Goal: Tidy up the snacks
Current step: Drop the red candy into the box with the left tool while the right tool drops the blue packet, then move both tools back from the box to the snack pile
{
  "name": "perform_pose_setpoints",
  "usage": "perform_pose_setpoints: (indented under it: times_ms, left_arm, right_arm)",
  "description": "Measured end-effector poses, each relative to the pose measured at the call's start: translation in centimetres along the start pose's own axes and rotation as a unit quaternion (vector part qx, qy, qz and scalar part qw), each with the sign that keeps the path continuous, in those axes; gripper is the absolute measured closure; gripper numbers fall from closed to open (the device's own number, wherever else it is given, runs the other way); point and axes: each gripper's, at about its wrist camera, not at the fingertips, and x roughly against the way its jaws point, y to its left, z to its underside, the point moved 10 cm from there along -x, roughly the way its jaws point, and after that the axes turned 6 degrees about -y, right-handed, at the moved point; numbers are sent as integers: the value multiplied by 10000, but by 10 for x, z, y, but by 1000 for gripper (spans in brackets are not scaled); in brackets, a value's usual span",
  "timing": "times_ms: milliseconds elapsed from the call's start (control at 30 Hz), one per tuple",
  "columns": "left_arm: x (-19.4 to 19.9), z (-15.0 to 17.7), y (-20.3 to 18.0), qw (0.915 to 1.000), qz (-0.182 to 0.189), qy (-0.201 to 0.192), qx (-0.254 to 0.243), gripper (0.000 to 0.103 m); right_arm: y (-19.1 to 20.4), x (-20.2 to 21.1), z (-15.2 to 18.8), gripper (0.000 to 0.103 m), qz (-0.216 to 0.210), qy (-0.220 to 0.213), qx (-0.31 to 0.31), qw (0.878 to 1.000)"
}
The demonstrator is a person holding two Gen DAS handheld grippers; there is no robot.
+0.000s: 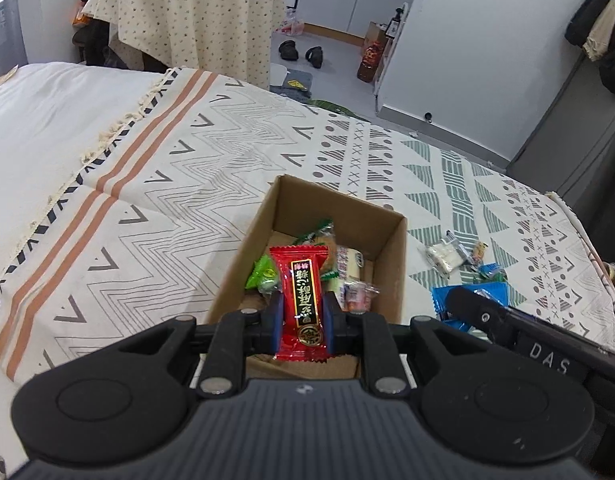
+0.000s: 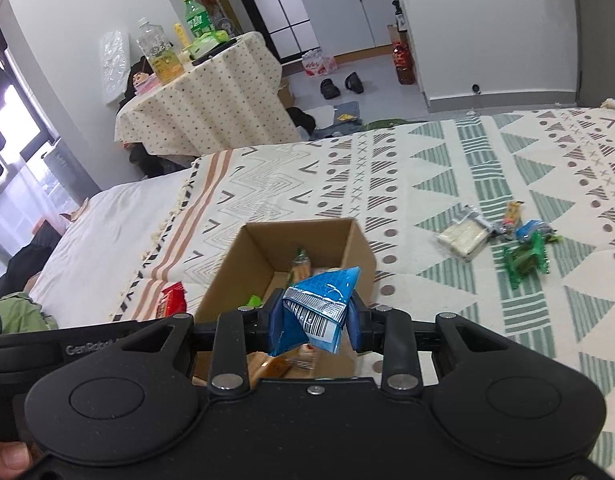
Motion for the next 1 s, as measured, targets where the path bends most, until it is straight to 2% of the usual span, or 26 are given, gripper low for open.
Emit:
perform_pose_setpoints:
  times_ms: [267,367,433,467,633,700,800,1000]
  left_arm:
    - [-4,-3,23,9994,-215,43,276,79]
    - [-3,-2,26,9993,-227,78,300,72]
    - [-3,-2,29,9990,-313,94,306,57]
    - [-3,-2,29,9989,-342,79,311,53]
    - [-3,-2,22,9991,-327,96,240,29]
    - [-4,-1,16,9993,-322,100,187,24]
    - [-6,2,6,9994,-288,124,125,21]
    - [-10,9,-19,9996,-180,213,16,20]
  right_arm:
    - [19,-13,8,71,-234,169,-6,9996]
    - [25,-16,10,60,-353,256,-18,9990]
    - [26,-15,9,51,-389,241,-27,9989]
    - [25,-14,8,49,-314,207,4,9993]
    - [6,-10,6,49,-155,208,-67,9996]
    - [-6,-8,6,46,-60,208,-146,9997]
    - [-23,-4,6,44,68,185,-197,9996]
    - [-59,6,6,40,259,125,-383,9989]
